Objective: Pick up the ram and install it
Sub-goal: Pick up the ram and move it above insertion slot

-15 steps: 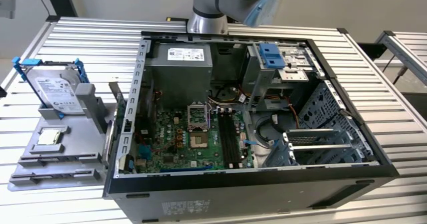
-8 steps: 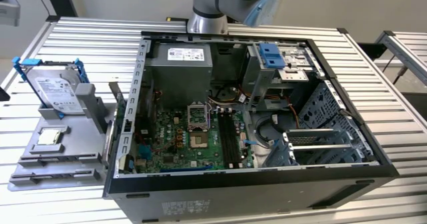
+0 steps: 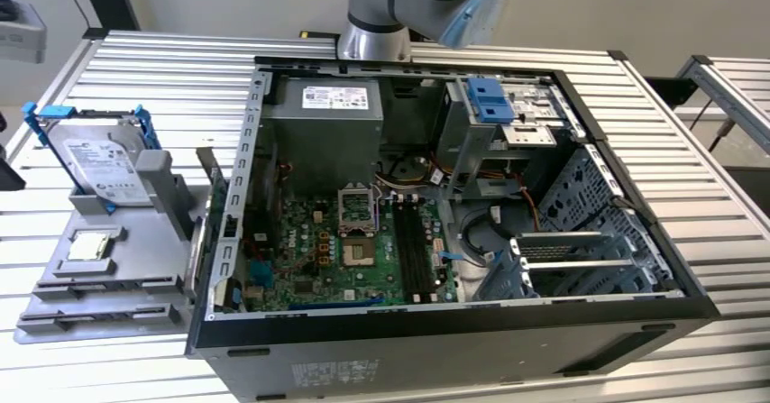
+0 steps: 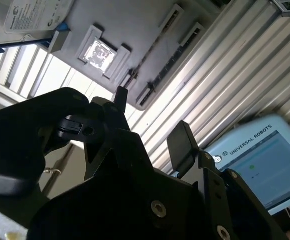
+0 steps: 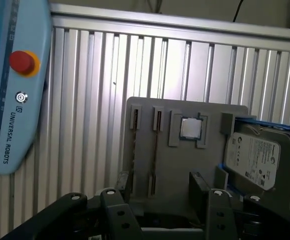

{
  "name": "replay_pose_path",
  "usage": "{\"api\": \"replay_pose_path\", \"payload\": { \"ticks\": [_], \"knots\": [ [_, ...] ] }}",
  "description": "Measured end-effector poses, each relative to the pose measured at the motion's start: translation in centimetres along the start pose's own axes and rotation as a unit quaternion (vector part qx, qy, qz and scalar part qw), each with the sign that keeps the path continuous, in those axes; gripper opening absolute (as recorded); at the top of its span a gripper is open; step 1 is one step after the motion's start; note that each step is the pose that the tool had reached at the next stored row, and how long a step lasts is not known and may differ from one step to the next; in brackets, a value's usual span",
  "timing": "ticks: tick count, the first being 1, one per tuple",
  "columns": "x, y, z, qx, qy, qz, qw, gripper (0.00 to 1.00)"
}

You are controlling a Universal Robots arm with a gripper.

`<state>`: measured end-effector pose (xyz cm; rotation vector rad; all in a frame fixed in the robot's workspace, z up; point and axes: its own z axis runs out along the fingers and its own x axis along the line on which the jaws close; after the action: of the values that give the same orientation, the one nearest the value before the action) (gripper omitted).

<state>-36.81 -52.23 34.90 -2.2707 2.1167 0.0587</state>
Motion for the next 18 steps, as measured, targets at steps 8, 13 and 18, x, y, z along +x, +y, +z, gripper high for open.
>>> {"api": "replay_pose_path", "payload": {
  "ticks": [8,13,18],
  "knots": [
    [0.08,0.00,1.46,-0.0001,0.0000,0.000,1.00000,1.00],
    [0.13,0.00,2.34,-0.0002,0.0002,0.000,1.00000,1.00],
    [0.16,0.00,3.05,-0.0011,0.0006,0.000,1.00000,1.00]
  ]
}}
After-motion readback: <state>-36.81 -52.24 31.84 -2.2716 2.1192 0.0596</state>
